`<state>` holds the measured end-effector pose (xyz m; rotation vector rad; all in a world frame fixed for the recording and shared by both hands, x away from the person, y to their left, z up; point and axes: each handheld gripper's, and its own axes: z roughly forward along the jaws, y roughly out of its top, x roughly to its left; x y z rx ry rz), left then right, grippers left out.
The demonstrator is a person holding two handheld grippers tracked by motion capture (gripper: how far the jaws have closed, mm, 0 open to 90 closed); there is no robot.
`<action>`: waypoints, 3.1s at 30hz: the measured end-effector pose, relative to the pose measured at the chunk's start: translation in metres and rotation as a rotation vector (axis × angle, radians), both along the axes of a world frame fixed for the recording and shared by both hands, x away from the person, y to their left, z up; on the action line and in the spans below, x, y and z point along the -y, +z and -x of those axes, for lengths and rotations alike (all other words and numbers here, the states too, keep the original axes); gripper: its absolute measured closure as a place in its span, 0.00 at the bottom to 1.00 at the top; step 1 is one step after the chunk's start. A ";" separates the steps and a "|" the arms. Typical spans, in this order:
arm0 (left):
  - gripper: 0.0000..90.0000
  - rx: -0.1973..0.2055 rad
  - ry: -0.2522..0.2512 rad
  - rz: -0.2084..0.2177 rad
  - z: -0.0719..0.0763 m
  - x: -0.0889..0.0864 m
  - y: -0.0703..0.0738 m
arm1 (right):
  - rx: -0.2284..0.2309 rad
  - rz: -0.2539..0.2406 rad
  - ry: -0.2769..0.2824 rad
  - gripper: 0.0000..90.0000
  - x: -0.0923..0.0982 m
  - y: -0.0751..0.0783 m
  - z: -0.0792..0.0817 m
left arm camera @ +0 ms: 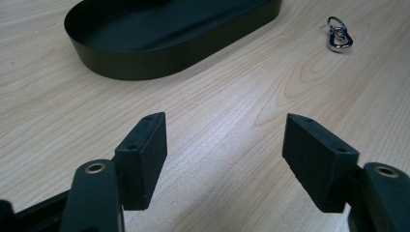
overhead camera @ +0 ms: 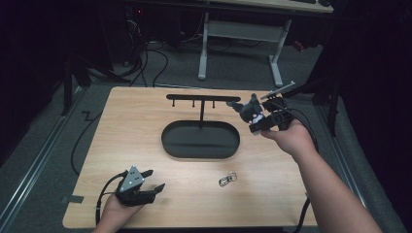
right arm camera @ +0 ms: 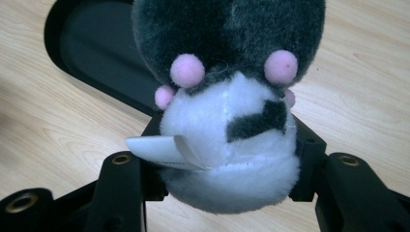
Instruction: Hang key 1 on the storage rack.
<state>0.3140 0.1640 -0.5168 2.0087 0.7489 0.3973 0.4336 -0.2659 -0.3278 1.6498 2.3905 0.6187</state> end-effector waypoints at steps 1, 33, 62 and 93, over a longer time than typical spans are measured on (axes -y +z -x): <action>0.37 0.000 0.000 0.000 0.000 0.000 0.000 | -0.004 -0.002 -0.003 0.53 0.002 -0.003 0.001; 0.37 -0.003 -0.018 -0.015 0.001 0.002 -0.001 | -0.039 -0.025 -0.001 0.51 -0.018 -0.080 -0.015; 0.37 -0.001 -0.030 -0.016 0.000 0.004 -0.001 | 0.067 -0.038 0.052 0.47 -0.023 -0.102 0.035; 0.37 -0.001 -0.054 -0.027 0.002 0.012 -0.002 | 0.337 -0.174 0.074 0.92 -0.014 -0.176 0.142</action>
